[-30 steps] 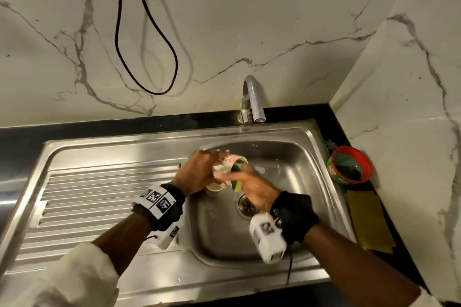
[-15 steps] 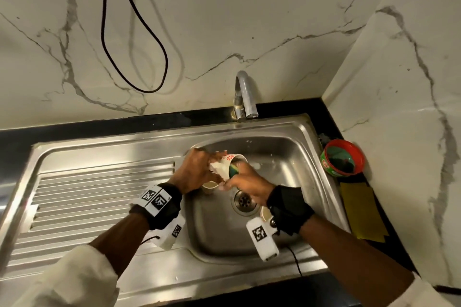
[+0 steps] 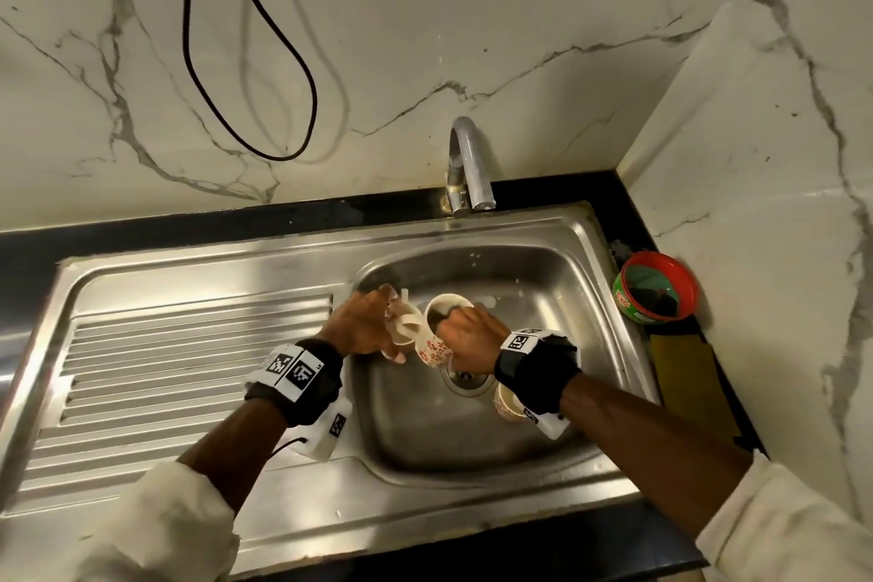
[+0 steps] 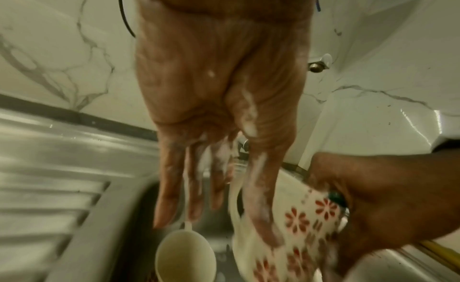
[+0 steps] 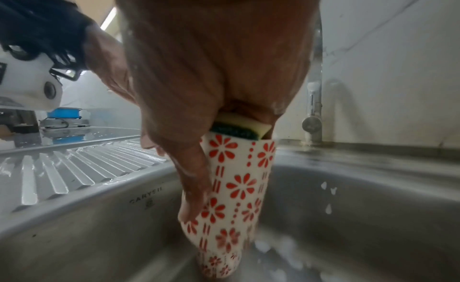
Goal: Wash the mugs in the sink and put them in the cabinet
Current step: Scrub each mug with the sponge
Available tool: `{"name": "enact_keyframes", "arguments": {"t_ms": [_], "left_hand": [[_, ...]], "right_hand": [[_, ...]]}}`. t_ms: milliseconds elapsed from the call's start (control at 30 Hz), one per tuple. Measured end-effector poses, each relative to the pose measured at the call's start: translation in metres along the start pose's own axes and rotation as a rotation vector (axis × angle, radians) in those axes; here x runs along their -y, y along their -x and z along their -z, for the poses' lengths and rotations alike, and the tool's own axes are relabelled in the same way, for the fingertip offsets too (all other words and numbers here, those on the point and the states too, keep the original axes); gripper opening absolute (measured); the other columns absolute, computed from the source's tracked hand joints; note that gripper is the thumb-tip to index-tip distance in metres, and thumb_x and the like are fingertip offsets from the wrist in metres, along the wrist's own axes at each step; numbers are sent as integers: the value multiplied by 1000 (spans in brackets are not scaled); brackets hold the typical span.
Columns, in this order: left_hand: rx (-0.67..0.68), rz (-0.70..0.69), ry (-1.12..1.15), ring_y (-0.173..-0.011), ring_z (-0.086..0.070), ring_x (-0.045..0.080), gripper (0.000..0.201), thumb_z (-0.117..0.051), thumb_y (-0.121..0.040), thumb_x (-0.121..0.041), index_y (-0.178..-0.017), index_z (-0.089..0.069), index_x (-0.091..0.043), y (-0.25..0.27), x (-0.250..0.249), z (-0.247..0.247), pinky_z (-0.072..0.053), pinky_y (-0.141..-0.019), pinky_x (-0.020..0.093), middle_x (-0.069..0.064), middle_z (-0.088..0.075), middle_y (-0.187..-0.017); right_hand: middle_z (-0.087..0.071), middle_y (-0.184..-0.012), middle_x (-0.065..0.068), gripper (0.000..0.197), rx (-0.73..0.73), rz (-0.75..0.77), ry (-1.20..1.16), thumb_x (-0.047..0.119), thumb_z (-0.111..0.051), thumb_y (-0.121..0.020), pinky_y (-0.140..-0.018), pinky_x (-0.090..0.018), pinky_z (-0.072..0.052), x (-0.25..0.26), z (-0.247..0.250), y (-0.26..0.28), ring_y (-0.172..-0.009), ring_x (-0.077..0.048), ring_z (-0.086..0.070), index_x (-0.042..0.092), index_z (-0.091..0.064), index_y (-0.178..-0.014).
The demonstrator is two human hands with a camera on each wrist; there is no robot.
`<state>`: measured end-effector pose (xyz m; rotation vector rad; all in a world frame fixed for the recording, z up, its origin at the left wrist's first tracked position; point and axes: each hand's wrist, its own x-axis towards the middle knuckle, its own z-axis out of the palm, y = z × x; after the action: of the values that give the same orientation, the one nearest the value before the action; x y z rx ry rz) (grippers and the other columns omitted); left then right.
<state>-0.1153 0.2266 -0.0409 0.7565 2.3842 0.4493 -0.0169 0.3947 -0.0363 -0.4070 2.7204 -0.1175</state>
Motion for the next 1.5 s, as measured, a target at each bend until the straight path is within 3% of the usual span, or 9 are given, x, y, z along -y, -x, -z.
{"name": "enact_keyframes", "arguments": {"t_ms": [67,367,533,700,767,867,1100,1233,1500], "left_hand": [[75,63,-120,-110,-58,17,67,-88,-65,-36,-123,-58,-17,-1,1,-1,-47,-96,31,-4,-62,-119],[27,272,-268,-114,-61,33,37,-54,-94,-32,-126,-56,-13,-2,6,-24,-46,-94,40,13,-63,-125],[-3,382,-132,-116,-59,36,39,-52,-96,-32,-128,-54,-8,-4,0,-33,-45,-95,43,16,-60,-126],[-6,418,-83,-111,-61,35,33,-51,-96,-28,-123,-57,-8,-2,3,-42,-47,-93,43,16,-62,-122],[-4,428,-87,-113,-61,36,36,-52,-96,-30,-125,-56,-9,-2,4,-43,-47,-94,43,17,-62,-124],[6,427,-94,-115,-59,37,41,-53,-95,-35,-128,-54,-10,-3,3,-47,-46,-95,42,16,-60,-127],[-119,390,-94,-110,-60,39,39,-52,-95,-35,-124,-56,-10,-2,-10,-49,-46,-87,40,18,-61,-122],[-137,330,-15,-110,-59,39,38,-54,-95,-39,-120,-62,-11,-9,-28,-59,-46,-88,40,17,-62,-120],[233,30,-52,-92,-67,31,47,-55,-92,-50,-96,-66,-4,-39,-91,-134,-56,-83,40,14,-71,-102]], "right_hand": [[-62,-120,-12,40,69,-28,-84,22,-73,-79,-81,-32,-45,5,-9,-6,-109,-30,-59,6,-63,-114],[-58,-124,-19,35,278,-1,-294,16,-61,-91,-92,-33,-42,46,-57,-44,-115,-34,-55,-1,-58,-121],[-63,-76,-4,10,161,-143,-465,19,-59,-87,-64,-30,-39,42,-94,-76,-71,-25,-61,16,-60,-78],[-54,-79,18,15,90,-152,-464,34,-55,-92,-67,-22,-42,41,-104,-67,-68,2,-51,29,-56,-106],[-64,-108,5,34,224,-116,-469,27,-61,-89,-83,-32,-52,41,-105,-68,-93,-16,-64,23,-56,-123],[-47,-141,-12,60,258,-78,-361,18,-75,-80,-100,-35,-43,45,-101,-67,-125,-31,-49,9,-51,-135],[-70,-105,-13,26,-45,-318,-638,27,-71,-84,-77,-32,-46,12,-56,-31,-100,-31,-64,9,-68,-104],[-69,-111,-18,20,-132,-427,-595,13,-64,-84,-86,-34,-45,-34,-42,5,-107,-36,-61,7,-68,-102],[-62,-119,-22,35,-64,-791,-602,31,-61,-87,-87,-38,-48,-83,-67,51,-111,-39,-57,5,-61,-111]]}}
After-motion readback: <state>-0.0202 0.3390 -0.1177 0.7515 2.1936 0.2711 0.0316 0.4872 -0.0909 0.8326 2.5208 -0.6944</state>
